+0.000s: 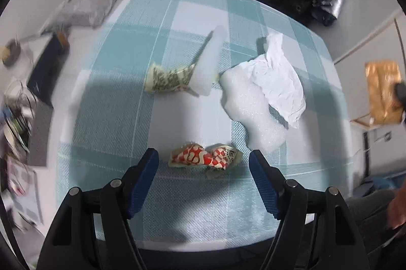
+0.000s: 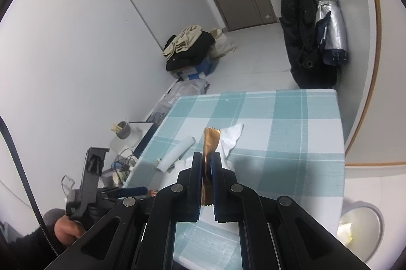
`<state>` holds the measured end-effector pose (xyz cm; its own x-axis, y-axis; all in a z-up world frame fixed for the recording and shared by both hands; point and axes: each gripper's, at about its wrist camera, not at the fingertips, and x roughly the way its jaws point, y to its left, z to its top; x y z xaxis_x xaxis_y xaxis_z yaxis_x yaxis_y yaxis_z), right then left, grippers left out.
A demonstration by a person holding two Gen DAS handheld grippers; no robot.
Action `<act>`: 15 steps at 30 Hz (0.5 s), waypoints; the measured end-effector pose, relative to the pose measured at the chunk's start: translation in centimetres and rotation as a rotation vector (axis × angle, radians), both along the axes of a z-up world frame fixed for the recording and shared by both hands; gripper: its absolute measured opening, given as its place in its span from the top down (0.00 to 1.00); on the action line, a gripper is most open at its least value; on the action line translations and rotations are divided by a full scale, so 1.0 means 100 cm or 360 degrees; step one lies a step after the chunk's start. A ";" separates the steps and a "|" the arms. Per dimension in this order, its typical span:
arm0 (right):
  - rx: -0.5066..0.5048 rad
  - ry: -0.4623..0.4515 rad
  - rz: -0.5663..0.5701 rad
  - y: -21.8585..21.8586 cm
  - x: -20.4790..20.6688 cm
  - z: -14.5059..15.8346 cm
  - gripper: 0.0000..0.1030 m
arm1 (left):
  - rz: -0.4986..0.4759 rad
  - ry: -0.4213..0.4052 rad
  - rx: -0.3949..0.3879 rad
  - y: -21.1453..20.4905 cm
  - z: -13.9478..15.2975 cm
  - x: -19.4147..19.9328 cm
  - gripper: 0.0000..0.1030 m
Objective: Collect trash
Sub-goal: 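Grasp the red-and-white patterned wrapper with the left gripper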
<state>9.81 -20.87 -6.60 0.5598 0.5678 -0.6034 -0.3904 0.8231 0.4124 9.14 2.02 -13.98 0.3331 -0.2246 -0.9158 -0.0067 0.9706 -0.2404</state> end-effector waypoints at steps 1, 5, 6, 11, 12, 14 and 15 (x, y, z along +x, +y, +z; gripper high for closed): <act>0.0002 -0.0001 -0.0002 -0.001 -0.001 0.000 0.94 | -0.0023 -0.0007 0.0042 -0.003 -0.002 0.001 0.32; 0.0007 -0.0005 -0.0011 -0.005 -0.003 0.001 0.94 | -0.0093 -0.0050 0.0188 -0.013 -0.002 -0.002 0.34; 0.0007 -0.0009 -0.0010 -0.006 -0.003 0.002 0.94 | -0.0105 -0.0058 0.0215 -0.013 -0.004 -0.002 0.37; 0.0011 -0.0022 -0.0006 -0.006 -0.005 0.004 0.94 | -0.0166 -0.0090 0.0348 -0.019 -0.005 -0.005 0.60; 0.0010 -0.0023 -0.0005 -0.006 -0.006 0.004 0.94 | -0.0165 -0.0090 0.0349 -0.017 -0.004 -0.006 0.62; 0.0009 -0.0029 -0.0002 -0.006 -0.007 0.005 0.94 | -0.0156 -0.0086 0.0346 -0.017 -0.004 -0.006 0.63; 0.0009 -0.0030 -0.0001 -0.006 -0.007 0.005 0.94 | -0.0151 -0.0085 0.0346 -0.015 -0.004 -0.006 0.63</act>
